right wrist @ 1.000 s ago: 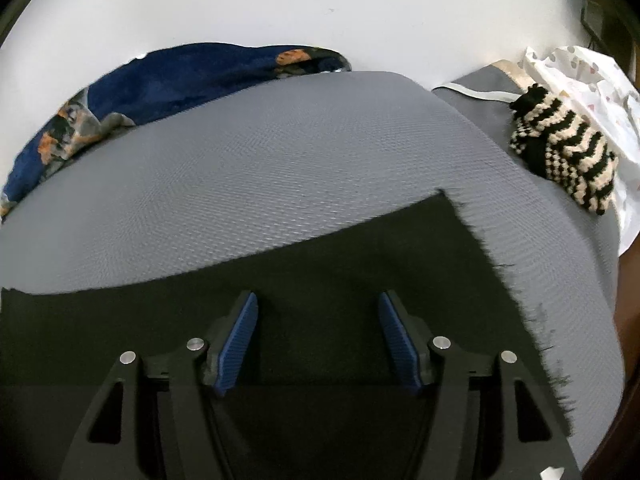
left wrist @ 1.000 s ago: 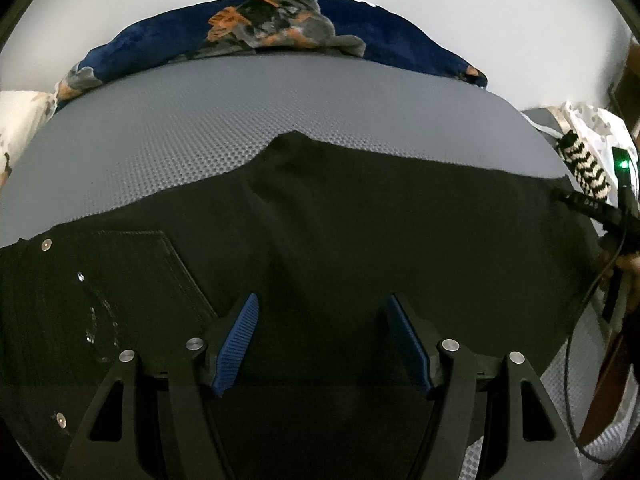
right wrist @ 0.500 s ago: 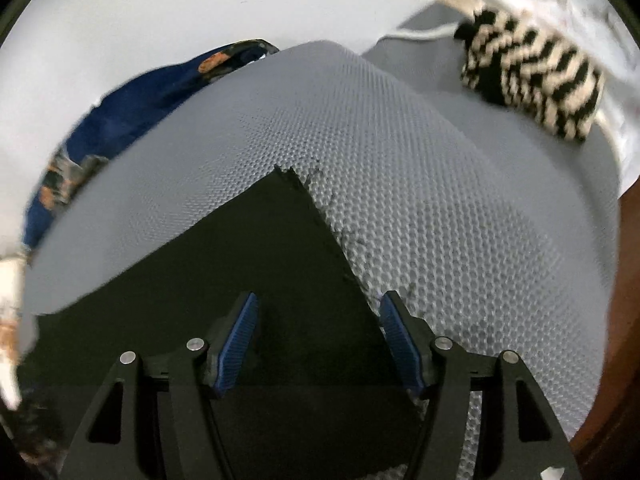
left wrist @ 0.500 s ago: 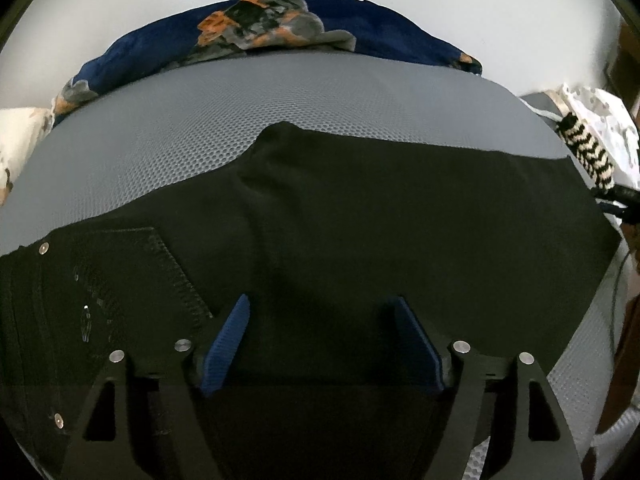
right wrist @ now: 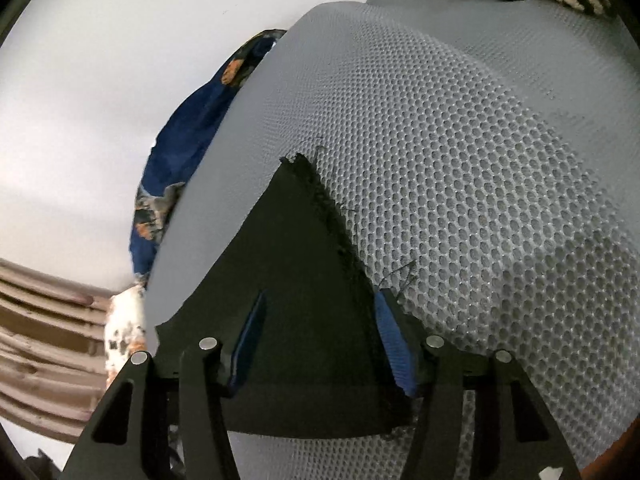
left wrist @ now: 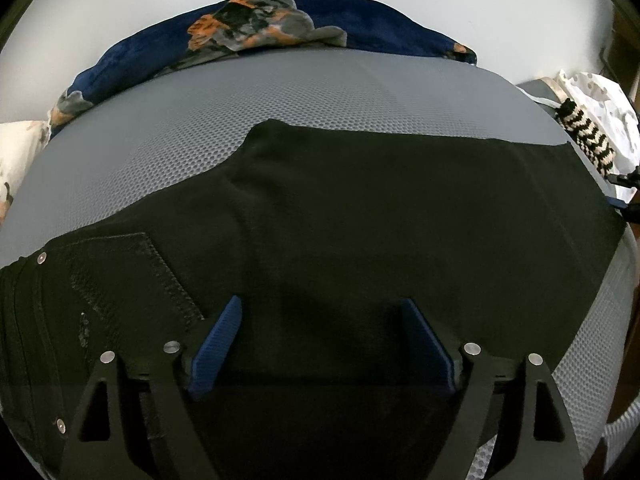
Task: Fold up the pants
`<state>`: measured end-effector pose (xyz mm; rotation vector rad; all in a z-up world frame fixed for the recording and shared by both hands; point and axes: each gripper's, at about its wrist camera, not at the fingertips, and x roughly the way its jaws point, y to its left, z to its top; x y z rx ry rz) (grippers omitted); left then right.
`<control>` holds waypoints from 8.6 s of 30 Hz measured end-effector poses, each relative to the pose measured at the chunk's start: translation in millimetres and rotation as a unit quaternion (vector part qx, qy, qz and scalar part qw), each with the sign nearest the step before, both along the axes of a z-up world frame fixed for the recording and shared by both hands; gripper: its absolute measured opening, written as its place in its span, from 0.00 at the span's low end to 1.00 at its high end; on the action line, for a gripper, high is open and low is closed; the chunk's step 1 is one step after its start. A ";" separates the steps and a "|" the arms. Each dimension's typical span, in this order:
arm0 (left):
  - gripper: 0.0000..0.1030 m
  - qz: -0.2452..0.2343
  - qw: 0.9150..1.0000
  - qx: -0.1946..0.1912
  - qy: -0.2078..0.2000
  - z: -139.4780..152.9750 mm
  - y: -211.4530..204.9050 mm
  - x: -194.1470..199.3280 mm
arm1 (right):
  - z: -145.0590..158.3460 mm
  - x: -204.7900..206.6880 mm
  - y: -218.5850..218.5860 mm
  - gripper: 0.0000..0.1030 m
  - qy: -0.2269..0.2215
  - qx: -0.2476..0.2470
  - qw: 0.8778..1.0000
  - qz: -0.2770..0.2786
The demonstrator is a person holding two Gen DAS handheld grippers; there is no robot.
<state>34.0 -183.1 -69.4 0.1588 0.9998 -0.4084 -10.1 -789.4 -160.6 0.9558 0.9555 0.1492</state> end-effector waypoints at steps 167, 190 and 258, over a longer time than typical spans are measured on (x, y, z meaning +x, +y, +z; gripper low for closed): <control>0.35 0.003 0.996 -0.061 0.061 -42.4 -8.5 55.9 | 46.1 110.3 359.3 0.48 -0.031 -0.400 0.906 0.137; 0.51 0.051 0.992 -0.099 0.061 -24.5 58.5 -14.0 | 60.1 47.6 404.7 0.56 -0.043 -0.364 0.915 0.168; 0.56 0.060 0.891 -0.381 0.238 -61.2 361.9 31.1 | 97.3 56.7 526.1 0.61 -0.041 -0.284 0.931 0.226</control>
